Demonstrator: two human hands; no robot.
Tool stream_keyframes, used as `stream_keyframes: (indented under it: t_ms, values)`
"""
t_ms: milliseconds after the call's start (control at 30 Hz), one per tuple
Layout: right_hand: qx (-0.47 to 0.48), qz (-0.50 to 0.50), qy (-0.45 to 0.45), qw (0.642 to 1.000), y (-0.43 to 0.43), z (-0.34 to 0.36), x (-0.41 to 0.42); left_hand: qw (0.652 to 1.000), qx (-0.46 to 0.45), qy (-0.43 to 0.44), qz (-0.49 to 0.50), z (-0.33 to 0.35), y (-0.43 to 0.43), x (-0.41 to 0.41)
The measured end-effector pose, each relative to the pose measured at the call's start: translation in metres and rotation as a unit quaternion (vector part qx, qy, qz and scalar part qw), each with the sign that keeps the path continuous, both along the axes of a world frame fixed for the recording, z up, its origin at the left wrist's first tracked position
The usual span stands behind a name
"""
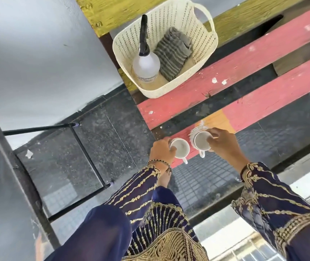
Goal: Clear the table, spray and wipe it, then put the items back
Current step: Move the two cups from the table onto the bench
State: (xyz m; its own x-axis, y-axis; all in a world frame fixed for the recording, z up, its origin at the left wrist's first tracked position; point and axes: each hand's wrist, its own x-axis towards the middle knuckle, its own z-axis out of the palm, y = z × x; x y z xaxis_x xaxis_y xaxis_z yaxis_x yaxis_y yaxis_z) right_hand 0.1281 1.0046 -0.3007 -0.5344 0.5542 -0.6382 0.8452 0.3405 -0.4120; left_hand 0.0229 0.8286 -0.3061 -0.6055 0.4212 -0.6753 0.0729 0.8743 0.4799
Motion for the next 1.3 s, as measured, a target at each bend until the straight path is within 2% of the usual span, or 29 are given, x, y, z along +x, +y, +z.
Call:
stream_keyframes:
  t_ms: [200, 400, 633, 900, 1067, 1300]
  values:
    - [0.048, 0.055, 0.007, 0.997, -0.002, 0.034, -0.011, 0.999, -0.036, 0.000, -0.035, 0.025, -0.004, -0.007]
    - [0.058, 0.150, 0.046, 0.986, -0.046, 0.097, -0.050, 0.999, -0.014, 0.042, -0.014, 0.085, -0.031, -0.028]
    - [0.010, 0.216, 0.168, 0.962, -0.149, 0.171, -0.119, 0.989, 0.027, 0.137, 0.051, 0.165, -0.110, -0.075]
    - [-0.005, 0.349, 0.274, 0.896, -0.324, 0.251, -0.206, 0.935, 0.003, 0.328, 0.134, 0.251, -0.295, -0.125]
    - [-0.019, 0.438, 0.275, 0.856, -0.459, 0.274, -0.265, 0.898, -0.029, 0.383, 0.216, 0.274, -0.440, -0.154]
    - [-0.020, 0.512, 0.270, 0.815, -0.609, 0.277, -0.333, 0.855, -0.109, 0.436, 0.257, 0.272, -0.599, -0.200]
